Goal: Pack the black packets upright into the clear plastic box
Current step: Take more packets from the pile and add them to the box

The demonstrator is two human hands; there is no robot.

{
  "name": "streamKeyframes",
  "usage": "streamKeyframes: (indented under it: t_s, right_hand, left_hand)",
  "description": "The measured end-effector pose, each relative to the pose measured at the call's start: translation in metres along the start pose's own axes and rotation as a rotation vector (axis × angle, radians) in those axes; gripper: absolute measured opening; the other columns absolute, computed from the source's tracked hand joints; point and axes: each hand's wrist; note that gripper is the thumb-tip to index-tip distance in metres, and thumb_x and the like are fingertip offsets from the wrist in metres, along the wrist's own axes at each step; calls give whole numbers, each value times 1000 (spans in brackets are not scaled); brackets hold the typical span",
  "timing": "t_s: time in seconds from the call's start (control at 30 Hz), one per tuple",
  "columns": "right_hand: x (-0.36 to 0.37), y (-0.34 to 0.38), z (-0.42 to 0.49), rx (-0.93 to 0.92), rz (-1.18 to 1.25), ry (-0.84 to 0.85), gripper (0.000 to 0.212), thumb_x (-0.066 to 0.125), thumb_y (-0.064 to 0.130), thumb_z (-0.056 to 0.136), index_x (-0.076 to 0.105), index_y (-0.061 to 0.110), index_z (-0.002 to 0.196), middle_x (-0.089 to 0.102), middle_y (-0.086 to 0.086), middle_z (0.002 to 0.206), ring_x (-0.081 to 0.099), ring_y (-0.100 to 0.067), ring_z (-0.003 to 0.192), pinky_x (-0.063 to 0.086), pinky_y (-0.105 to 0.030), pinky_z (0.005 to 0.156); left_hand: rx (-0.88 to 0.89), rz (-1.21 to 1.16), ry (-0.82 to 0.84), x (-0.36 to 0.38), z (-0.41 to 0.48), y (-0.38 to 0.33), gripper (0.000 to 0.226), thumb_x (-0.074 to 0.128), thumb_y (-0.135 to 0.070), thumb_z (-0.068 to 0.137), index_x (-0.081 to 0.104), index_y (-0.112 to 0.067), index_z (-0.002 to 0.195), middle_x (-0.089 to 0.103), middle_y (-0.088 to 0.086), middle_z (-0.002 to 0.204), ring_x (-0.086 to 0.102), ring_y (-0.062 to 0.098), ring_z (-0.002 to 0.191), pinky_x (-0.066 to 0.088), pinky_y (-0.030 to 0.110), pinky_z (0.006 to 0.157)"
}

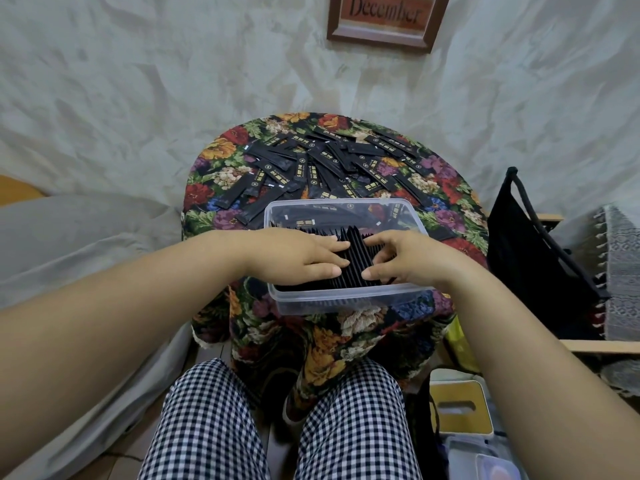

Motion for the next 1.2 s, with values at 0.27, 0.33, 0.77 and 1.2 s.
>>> streamKeyframes:
  t_s: [0.27,0.33,0.77,1.2]
  right_hand:
    - [7,8,0,10,-137,-35,86,79,45,71,36,23,143,52,7,99,53,-13,93,39,-24,77]
    - [6,8,0,22,-108,-36,86,79,42,72,36,22,144,53,4,107,56,-16,98,45,-29,83]
    - [-9,6,-6,62,34,32,54,71,19,84,49,14,134,69,-3,97,69,-12,76,53,-19,65]
    - [-15,4,-6,95,36,147,49,68,13,87,51,12,133,71,-7,95,67,-9,74,53,-23,75]
  left_hand:
    - [4,127,-192,5,-12,5,40,39,-38,99,46,-30,138,35,-11,146,29,7,133,23,22,109]
    - [-13,134,-196,5,-13,6,41,39,-39,99,44,-30,139,33,-11,148,28,7,135,22,22,108]
    - [-90,144,-109,-3,-4,4,55,29,-44,100,16,-28,150,2,-11,159,1,6,145,8,26,116]
    - [-113,68,-10,-7,11,-4,58,23,-45,101,2,-25,151,-13,-6,158,-11,9,144,-2,27,116]
Point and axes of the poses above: each hand's wrist, its own z-axis towards the middle knuckle, its own x-axis out of the palm, y = z × x
